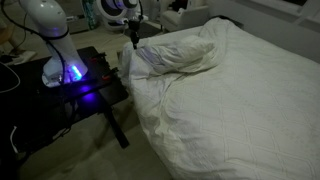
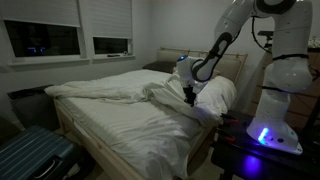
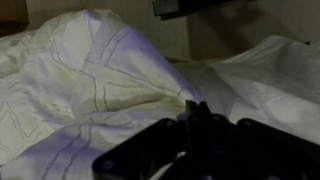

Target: Spread the corner of the bed well

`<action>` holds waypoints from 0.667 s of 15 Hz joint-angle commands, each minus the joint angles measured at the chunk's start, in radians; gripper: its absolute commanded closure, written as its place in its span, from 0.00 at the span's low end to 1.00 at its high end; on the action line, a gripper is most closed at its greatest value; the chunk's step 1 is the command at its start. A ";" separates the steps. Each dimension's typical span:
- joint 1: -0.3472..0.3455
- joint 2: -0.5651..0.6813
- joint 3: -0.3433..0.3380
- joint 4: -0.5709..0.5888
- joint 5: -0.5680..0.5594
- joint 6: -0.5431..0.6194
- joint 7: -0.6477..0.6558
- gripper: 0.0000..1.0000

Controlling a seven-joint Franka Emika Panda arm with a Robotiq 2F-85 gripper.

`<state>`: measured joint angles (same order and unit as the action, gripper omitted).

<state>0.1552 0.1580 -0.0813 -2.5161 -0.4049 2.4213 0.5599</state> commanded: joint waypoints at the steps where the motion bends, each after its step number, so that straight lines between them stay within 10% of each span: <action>1: 0.035 -0.054 0.083 -0.059 0.003 0.011 0.035 0.99; 10: 0.077 -0.042 0.190 -0.077 0.102 0.166 0.056 0.99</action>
<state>0.2031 0.1535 0.0822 -2.5680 -0.3359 2.5224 0.5780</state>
